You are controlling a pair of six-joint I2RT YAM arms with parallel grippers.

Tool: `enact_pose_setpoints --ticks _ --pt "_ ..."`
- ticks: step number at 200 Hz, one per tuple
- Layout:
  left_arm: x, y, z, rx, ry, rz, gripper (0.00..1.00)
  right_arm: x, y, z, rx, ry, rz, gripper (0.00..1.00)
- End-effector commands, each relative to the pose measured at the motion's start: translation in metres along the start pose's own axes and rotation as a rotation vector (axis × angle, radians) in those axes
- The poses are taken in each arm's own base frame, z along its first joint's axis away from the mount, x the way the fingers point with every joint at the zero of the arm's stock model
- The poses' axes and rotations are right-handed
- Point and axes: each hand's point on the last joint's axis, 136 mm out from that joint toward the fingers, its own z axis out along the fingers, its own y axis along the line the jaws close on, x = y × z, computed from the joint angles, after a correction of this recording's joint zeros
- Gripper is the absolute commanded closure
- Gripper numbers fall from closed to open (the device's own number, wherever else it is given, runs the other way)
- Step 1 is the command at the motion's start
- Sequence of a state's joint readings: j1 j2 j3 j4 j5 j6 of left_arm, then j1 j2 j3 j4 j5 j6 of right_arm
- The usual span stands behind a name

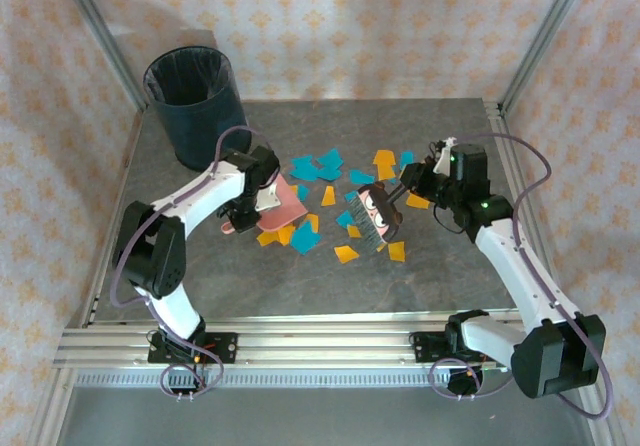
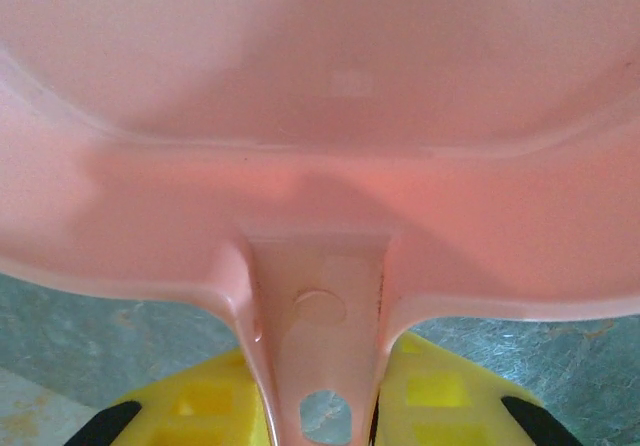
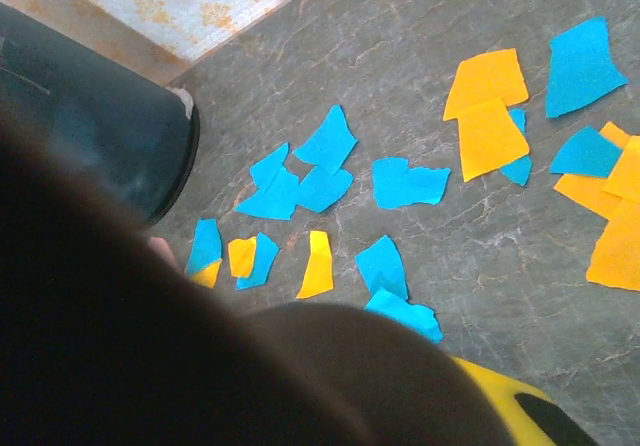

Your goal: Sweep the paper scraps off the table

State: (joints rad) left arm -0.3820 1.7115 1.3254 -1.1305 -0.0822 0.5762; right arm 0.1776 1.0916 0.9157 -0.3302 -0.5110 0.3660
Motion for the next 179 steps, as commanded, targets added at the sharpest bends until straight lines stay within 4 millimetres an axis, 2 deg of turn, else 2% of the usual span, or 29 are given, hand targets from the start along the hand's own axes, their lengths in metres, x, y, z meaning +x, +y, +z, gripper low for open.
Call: enact_pose_setpoints --ticks 1,24,63,70,78,111,149,179 --pt "-0.010 -0.013 -0.018 0.020 -0.031 0.061 0.76 -0.011 -0.004 -0.013 0.030 -0.080 0.004 1.00" --pt "-0.038 -0.026 -0.020 0.014 -0.049 0.144 0.76 -0.013 -0.017 -0.022 0.094 -0.107 0.004 1.00" --pt "-0.090 -0.044 -0.026 0.059 -0.118 0.235 0.76 -0.005 -0.033 -0.034 0.188 -0.095 -0.015 1.00" --pt "-0.097 -0.050 -0.017 0.079 -0.092 0.257 0.76 -0.004 -0.037 -0.037 0.206 -0.099 -0.013 1.00" --pt "-0.105 -0.052 -0.017 0.082 -0.086 0.273 0.76 -0.003 -0.040 -0.039 0.223 -0.103 -0.013 1.00" --pt "-0.121 -0.058 -0.003 0.100 -0.031 0.309 0.75 0.003 -0.048 -0.049 0.266 -0.112 -0.018 1.00" --pt "-0.130 -0.061 0.009 0.092 -0.006 0.334 0.73 0.005 -0.053 -0.056 0.286 -0.129 -0.021 1.00" --pt "-0.130 -0.061 0.013 0.085 -0.007 0.322 0.61 0.008 -0.054 -0.055 0.286 -0.121 -0.019 1.00"
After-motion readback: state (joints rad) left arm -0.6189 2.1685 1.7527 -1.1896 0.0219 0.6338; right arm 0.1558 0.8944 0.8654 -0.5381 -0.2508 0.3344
